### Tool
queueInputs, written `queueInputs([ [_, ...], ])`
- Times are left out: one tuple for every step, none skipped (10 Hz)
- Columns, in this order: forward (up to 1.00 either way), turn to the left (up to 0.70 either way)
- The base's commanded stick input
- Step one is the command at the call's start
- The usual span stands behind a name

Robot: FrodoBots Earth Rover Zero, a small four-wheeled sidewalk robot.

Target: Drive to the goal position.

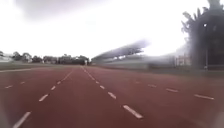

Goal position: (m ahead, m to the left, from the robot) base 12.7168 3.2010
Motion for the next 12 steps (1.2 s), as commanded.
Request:
queueInputs([
  [0.45, 0.0],
  [0.45, 0.0],
  [0.45, 0.0],
  [0.45, 0.0],
  [0.45, 0.0],
  [0.45, 0.0],
  [0.45, 0.0],
  [0.45, 0.0],
  [0.45, 0.0],
  [0.45, 0.0],
  [0.45, 0.0],
  [0.45, 0.0],
])
